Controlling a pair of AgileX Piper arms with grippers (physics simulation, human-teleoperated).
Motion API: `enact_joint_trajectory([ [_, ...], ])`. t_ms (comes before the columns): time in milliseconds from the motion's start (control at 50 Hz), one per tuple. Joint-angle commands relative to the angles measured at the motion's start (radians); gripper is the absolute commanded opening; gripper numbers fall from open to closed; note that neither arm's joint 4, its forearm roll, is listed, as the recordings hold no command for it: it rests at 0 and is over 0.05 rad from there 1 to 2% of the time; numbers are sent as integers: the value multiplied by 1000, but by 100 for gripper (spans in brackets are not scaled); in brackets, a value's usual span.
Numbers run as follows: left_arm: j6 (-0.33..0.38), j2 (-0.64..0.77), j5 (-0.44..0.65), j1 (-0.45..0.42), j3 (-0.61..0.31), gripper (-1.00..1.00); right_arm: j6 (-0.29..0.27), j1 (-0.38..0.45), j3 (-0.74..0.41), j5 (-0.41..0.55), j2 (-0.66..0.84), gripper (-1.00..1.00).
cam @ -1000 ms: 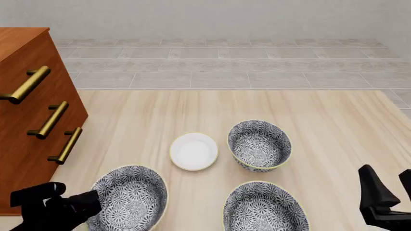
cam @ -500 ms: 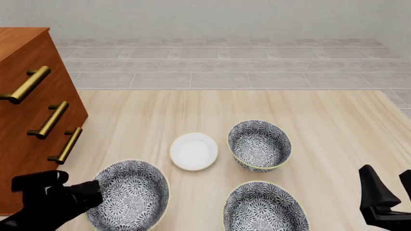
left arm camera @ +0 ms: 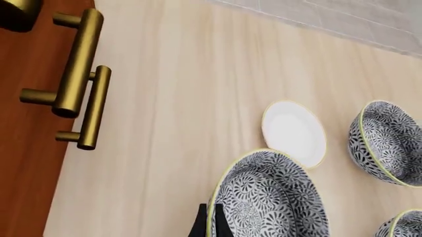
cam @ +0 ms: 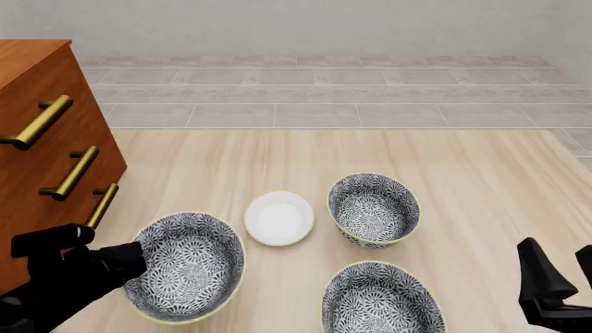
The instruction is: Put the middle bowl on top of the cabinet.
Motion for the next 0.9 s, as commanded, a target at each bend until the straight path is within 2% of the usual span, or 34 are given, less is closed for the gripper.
enact_joint_trajectory([
  [20,-2,-11,34,0,-54,-100,-2,1,0,2,-1,100],
  [260,16,-36,105,4,-118,-100,-6,5,0,-8,7,100],
  [600,-7,-38,193,3,-202,-100,-6,4,0,-2,2,100],
  [900,-70,-31,244,-22,-251,-100,-7,0,0,3,-2,100],
])
